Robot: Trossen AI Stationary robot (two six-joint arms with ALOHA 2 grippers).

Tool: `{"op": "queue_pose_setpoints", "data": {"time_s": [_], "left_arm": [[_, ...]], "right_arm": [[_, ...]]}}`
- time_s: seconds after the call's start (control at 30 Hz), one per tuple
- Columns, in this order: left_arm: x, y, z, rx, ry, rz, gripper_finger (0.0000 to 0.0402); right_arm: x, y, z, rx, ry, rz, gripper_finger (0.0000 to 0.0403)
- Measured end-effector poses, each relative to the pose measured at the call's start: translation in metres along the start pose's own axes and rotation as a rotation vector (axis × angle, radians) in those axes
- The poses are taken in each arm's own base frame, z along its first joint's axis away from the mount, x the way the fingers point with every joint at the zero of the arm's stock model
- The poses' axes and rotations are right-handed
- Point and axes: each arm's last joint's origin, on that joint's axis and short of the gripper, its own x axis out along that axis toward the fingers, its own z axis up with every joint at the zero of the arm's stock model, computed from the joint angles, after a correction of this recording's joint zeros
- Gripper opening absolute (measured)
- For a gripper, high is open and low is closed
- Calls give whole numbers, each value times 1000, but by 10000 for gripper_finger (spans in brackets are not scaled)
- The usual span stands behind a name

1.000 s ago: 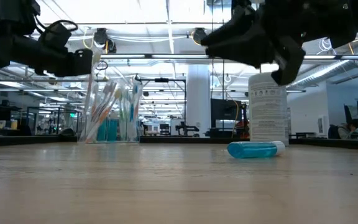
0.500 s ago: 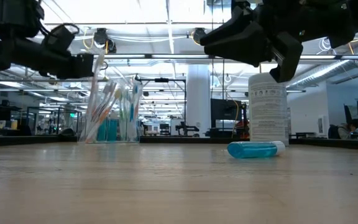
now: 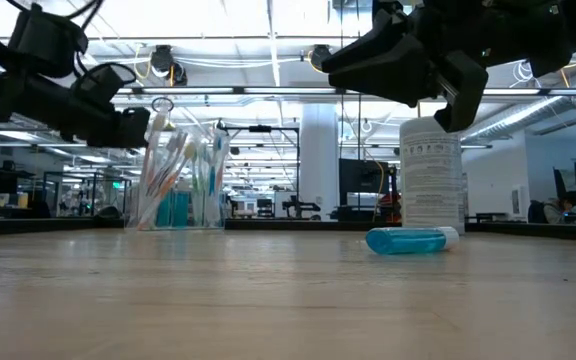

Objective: Pick & Place toothbrushing station
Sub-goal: Put the orange toothbrush into the transparent organizer

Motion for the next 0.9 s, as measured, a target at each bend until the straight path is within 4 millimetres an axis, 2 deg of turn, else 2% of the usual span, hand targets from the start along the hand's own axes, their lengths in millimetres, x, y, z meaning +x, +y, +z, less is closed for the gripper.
{"op": "queue_pose_setpoints", "data": {"time_s": [0.17, 0.53, 0.7, 0.9], "left_arm": [[-1, 0, -12, -63, 96, -8, 22], [-1, 0, -13, -49, 101, -14, 33], [-1, -1, -13, -50, 106, -55, 90], [-1, -4, -8, -54, 97, -75, 180]], "right_arm": [[0, 0, 0, 0, 0, 0, 110], [0, 0, 0, 0, 0, 0, 109], [0, 0, 0, 29, -1, 1, 109], [0, 0, 0, 300, -2, 2, 109]]}}
